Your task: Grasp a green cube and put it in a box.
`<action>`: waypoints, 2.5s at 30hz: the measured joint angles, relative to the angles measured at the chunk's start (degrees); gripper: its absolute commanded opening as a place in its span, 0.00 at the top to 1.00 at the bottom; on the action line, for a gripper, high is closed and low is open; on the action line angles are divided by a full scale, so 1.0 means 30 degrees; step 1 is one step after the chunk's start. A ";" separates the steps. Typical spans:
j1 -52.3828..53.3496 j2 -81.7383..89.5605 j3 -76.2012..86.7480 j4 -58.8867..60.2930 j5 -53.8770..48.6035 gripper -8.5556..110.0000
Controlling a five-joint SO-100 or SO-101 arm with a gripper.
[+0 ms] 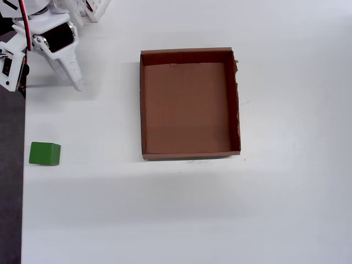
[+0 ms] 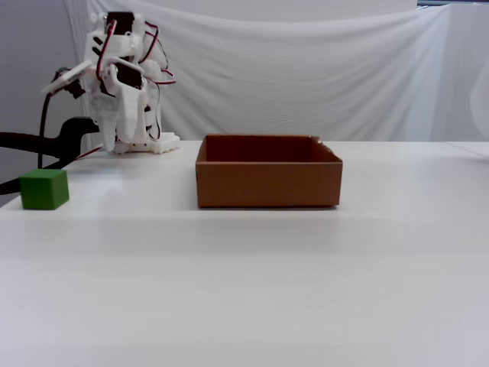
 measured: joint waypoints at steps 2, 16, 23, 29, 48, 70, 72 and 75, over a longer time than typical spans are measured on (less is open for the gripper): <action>0.0000 0.0000 0.0000 0.0000 0.0000 0.74; 0.0000 0.0000 0.0000 0.0000 0.0000 0.74; 0.0000 0.0000 0.0000 0.0000 0.0000 0.74; 0.0000 0.0000 0.0000 0.0000 0.0000 0.74; 0.0000 0.0000 0.0000 0.0000 0.0000 0.74; 0.0791 -0.5830 -0.1260 -0.5918 -0.0176 0.74; 0.0674 -0.6855 -0.2197 -0.6123 -0.0176 0.73; 0.0703 -0.8145 -0.3369 -0.6328 -0.0176 0.72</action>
